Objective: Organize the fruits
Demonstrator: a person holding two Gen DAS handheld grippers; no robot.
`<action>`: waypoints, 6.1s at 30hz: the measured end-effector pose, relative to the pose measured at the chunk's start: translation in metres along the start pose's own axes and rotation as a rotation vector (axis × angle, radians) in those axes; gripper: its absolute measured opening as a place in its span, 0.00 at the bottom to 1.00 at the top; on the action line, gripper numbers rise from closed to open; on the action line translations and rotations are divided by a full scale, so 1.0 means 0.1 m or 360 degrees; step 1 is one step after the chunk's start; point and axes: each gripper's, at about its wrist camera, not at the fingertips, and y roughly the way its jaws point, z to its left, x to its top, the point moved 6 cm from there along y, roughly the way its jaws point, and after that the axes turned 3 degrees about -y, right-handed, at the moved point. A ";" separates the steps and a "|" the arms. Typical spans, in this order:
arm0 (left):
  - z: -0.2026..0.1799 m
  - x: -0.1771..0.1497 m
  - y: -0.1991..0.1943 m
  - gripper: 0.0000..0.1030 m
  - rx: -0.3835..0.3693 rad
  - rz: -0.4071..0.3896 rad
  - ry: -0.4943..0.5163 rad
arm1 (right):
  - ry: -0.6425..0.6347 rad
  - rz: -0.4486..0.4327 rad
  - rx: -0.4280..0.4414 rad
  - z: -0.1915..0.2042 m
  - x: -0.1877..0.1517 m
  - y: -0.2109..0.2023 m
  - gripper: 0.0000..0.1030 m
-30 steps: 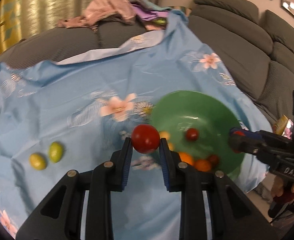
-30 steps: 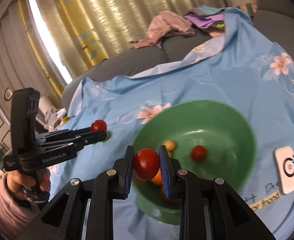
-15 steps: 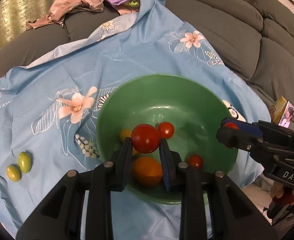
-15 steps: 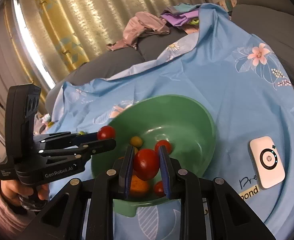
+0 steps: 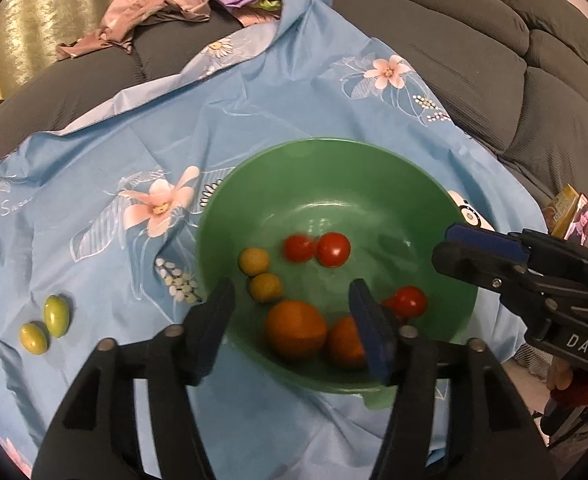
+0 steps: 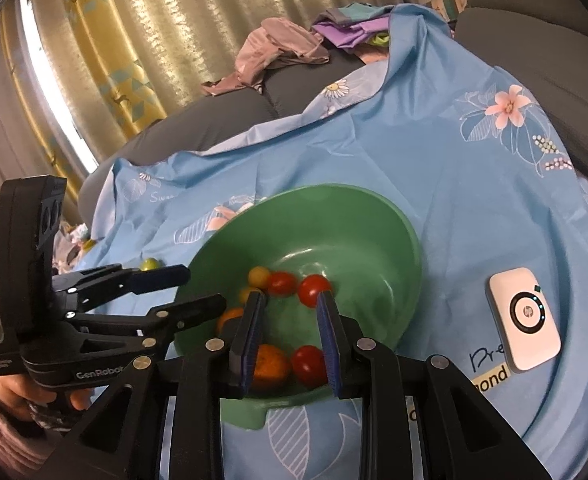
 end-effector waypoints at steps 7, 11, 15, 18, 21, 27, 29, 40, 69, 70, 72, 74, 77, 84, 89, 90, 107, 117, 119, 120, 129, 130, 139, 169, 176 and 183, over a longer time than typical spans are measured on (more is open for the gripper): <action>0.16 -0.13 -0.25 0.82 0.0070 -0.0042 -0.0060 | -0.0037 -0.0007 -0.0019 0.11 0.01 -0.10 0.36; 0.38 -0.36 -0.37 0.88 0.0128 -0.0023 -0.0145 | -0.0067 0.0008 -0.0003 0.25 -0.01 -0.14 0.39; 0.68 -0.66 -0.51 0.89 0.0213 0.0018 -0.0251 | -0.0102 0.0022 0.0025 0.44 -0.03 -0.16 0.46; 0.93 -0.91 -0.66 0.92 0.0281 0.0032 -0.0344 | -0.0155 0.0041 0.0069 0.64 -0.06 -0.14 0.48; 1.14 -1.15 -0.83 0.98 0.0330 0.0028 -0.0433 | -0.0228 0.0081 0.0127 0.92 -0.11 -0.06 0.51; 1.51 -1.45 -1.15 0.99 0.0421 -0.0009 -0.0590 | -0.0368 0.0171 0.0242 1.45 -0.24 0.15 0.55; 1.59 -1.52 -1.24 0.99 0.0430 -0.0036 -0.0631 | -0.0418 0.0203 0.0286 1.61 -0.29 0.23 0.55; 1.96 -1.61 -1.28 0.99 0.0436 -0.0067 -0.0707 | -0.0503 0.0341 0.0332 2.00 -0.38 0.60 0.55; 2.65 -0.83 -0.25 0.85 0.0326 0.0046 -0.0650 | -0.0084 0.0639 0.0395 2.19 0.09 2.41 0.55; 2.67 -0.82 -0.22 0.82 0.0327 0.0051 -0.0644 | -0.0077 0.0648 0.0405 2.20 0.08 2.44 0.55; 2.69 -0.79 -0.16 0.80 0.0327 0.0064 -0.0626 | -0.0078 0.0636 0.0419 2.21 0.09 2.49 0.48; 2.70 -0.77 -0.10 0.69 0.0319 0.0076 -0.0615 | -0.0081 0.0631 0.0423 2.23 0.11 2.53 0.43; 2.78 -0.79 -0.03 0.60 0.0325 0.0093 -0.0646 | -0.0097 0.0622 0.0429 2.24 0.11 2.55 0.38; 2.84 -0.76 0.00 0.52 0.0293 0.0093 -0.0686 | -0.0099 0.0604 0.0455 2.23 0.14 2.58 0.38; 2.83 -0.73 0.05 0.43 0.0291 0.0109 -0.0706 | -0.0111 0.0600 0.0457 2.23 0.14 2.58 0.38; 2.82 -0.72 0.06 0.43 0.0298 0.0112 -0.0699 | -0.0110 0.0599 0.0459 2.23 0.14 2.58 0.38; 2.73 -0.69 -0.09 0.43 0.0326 0.0052 -0.0632 | -0.0100 0.0566 0.0504 2.23 0.14 2.43 0.38; 2.35 -0.57 -0.58 0.43 0.0325 -0.0094 -0.0511 | -0.0152 0.0401 0.0554 2.30 0.24 1.84 0.38; 2.25 -0.54 -0.68 0.43 0.0317 -0.0118 -0.0488 | -0.0148 0.0357 0.0565 2.28 0.27 1.68 0.38; 2.21 -0.52 -0.71 0.43 0.0315 -0.0126 -0.0477 | -0.0146 0.0338 0.0570 2.27 0.28 1.61 0.38; 1.54 -0.26 -0.91 0.43 0.0236 -0.0197 -0.0303 | -0.0093 0.0162 0.0532 1.95 0.37 0.94 0.38; 1.45 -0.23 -0.91 0.43 0.0227 -0.0197 -0.0279 | -0.0080 0.0143 0.0514 1.87 0.37 0.86 0.38; 0.55 0.09 -0.57 0.43 0.0051 -0.0163 -0.0098 | -0.0004 -0.0005 0.0265 1.06 0.39 0.28 0.38; 0.10 0.37 -0.52 0.99 0.0254 -0.0019 -0.0124 | -0.0158 0.0288 -0.0280 0.11 0.34 -0.15 0.48; 0.08 0.57 -0.94 0.99 0.0291 -0.0113 -0.0198 | -0.0271 0.0303 -0.0285 0.28 0.54 -0.37 0.55; 0.08 0.78 -1.19 0.99 0.0281 -0.0119 -0.0212 | -0.0339 0.0287 -0.0254 0.42 0.68 -0.47 0.55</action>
